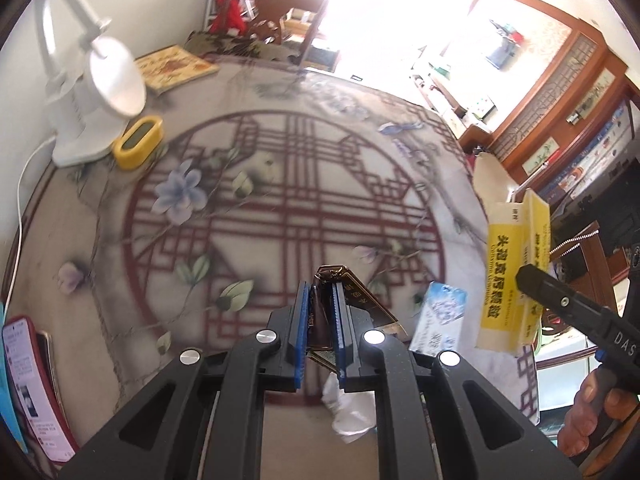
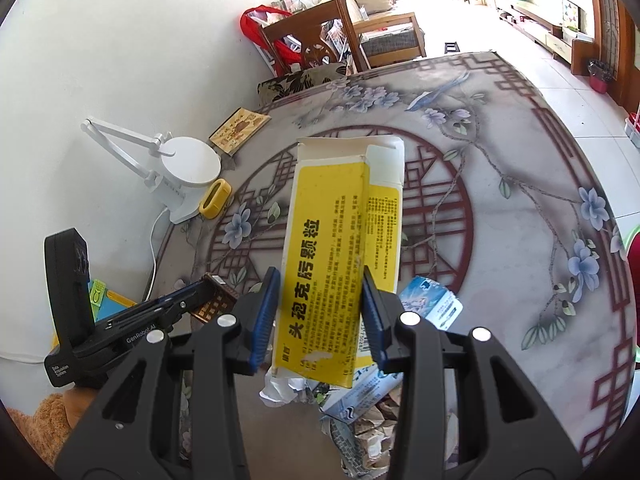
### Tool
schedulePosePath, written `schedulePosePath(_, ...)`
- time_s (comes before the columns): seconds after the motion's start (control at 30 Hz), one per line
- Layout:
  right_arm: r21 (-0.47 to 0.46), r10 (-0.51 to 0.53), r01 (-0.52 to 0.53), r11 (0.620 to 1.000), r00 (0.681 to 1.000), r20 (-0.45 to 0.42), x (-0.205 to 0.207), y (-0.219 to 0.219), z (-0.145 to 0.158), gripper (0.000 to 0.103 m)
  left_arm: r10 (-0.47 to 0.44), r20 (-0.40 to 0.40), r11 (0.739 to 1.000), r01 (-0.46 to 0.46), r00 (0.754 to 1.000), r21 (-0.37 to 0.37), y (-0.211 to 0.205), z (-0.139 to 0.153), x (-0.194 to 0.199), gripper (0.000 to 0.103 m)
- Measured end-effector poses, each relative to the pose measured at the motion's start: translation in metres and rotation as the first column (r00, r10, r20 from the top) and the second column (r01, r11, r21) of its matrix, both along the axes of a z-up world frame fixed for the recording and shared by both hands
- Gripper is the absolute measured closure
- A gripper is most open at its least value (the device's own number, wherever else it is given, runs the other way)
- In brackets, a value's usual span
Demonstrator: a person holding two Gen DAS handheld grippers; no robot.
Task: Collect trash
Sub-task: 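Drop the yellow box into the bin with the right tool while the left drops the brown box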
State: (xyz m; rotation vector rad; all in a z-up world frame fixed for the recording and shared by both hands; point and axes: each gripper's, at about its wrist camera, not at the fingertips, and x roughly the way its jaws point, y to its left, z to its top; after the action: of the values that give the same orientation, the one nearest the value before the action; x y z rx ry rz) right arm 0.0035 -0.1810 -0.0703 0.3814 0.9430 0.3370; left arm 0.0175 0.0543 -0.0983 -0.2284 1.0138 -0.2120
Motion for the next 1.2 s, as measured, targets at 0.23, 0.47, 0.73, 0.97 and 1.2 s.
schedulePosePath(0.23,0.013,-0.037,0.036,0.999,0.999,0.037,-0.007,-0.023,0.004,0.064,0.002,0.028,1.000,-0.002,1.000,-0.002,-0.022,0.010,0.008,0.095)
schedulePosePath(0.47,0.110,-0.153,0.148,0.983,0.987,0.039,-0.018,-0.074,-0.004,0.064,-0.051,0.046,0.998,0.049,0.998,0.037,-0.075,0.026,0.017,0.095)
schedulePosePath(0.73,0.122,-0.191,0.184,0.975,0.981,0.046,-0.026,-0.138,0.001,0.064,-0.113,0.075,0.994,0.111,0.991,0.023,-0.146,0.042,0.016,0.095)
schedulePosePath(0.97,0.130,-0.207,0.199,0.971,0.977,0.057,-0.035,-0.190,0.003,0.064,-0.157,0.080,0.988,0.156,0.984,0.017,-0.212,0.046,0.010,0.095)
schedulePosePath(1.2,0.130,-0.249,0.243,0.961,0.968,0.036,-0.049,-0.249,-0.004,0.064,-0.210,0.062,0.978,0.209,0.976,0.016,-0.276,0.040,0.006,0.095)
